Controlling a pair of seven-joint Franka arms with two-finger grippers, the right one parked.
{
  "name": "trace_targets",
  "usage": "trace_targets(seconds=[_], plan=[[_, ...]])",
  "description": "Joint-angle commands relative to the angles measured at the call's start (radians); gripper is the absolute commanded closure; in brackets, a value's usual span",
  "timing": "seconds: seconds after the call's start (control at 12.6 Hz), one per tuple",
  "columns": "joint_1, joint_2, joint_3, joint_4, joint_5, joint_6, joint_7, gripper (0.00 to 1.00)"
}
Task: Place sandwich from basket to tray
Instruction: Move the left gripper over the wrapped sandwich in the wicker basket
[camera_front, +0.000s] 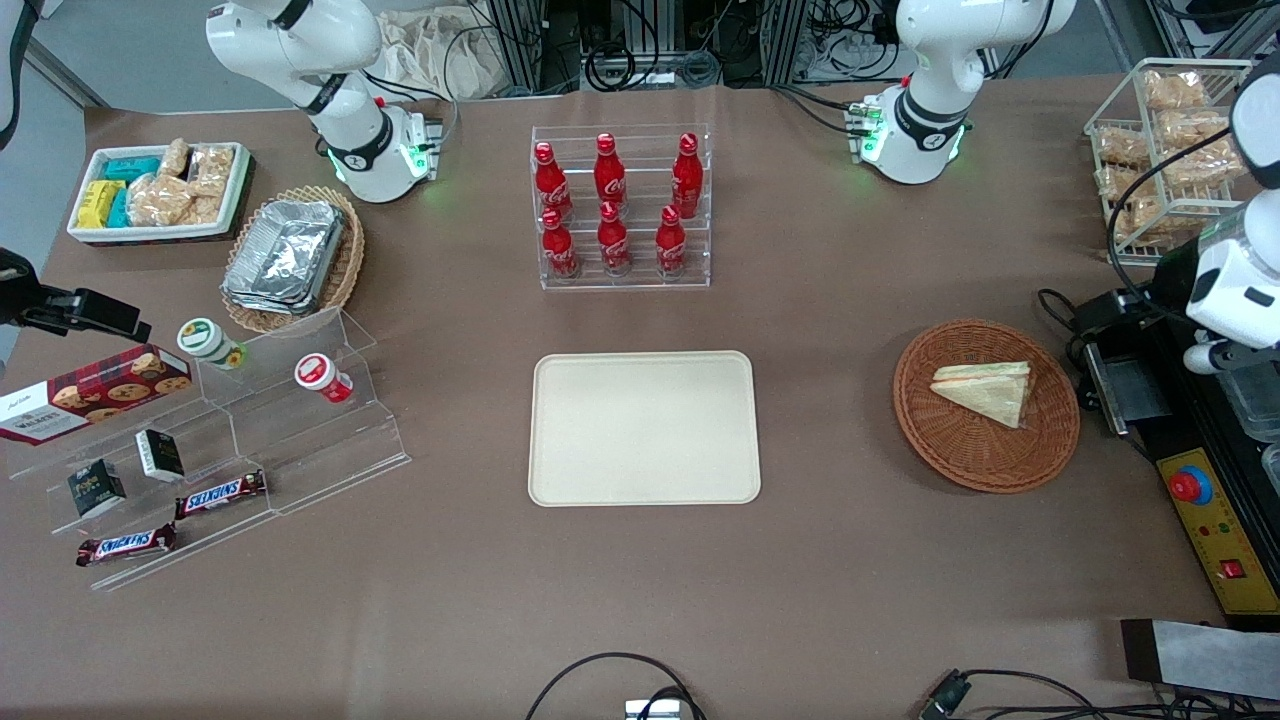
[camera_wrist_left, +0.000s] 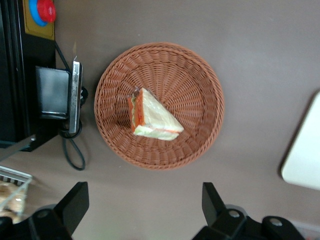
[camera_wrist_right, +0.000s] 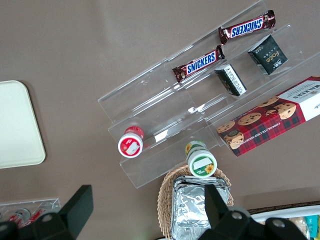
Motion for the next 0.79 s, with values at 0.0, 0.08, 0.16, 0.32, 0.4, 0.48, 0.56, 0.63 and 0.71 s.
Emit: trace_targets(seconds=[0.0, 0.08, 0.16, 0.32, 0.4, 0.48, 0.56, 0.63, 0.71], plan=[[0.005, -0.106, 0.000, -0.222, -0.017, 0.176, -0.152, 0.00], [0.006, -0.119, 0.000, -0.281, -0.018, 0.236, -0.206, 0.00], [0.006, -0.129, 0.000, -0.337, -0.018, 0.295, -0.252, 0.00], [0.008, -0.125, 0.002, -0.391, -0.017, 0.365, -0.324, 0.00], [0.009, -0.125, 0.003, -0.420, -0.018, 0.403, -0.351, 0.00], [0.009, -0.125, 0.020, -0.454, -0.030, 0.450, -0.364, 0.00], [0.008, -0.125, 0.035, -0.491, -0.043, 0.499, -0.368, 0.00], [0.009, -0.125, 0.046, -0.528, -0.061, 0.552, -0.368, 0.00], [0.009, -0.122, 0.063, -0.557, -0.082, 0.598, -0.368, 0.00]])
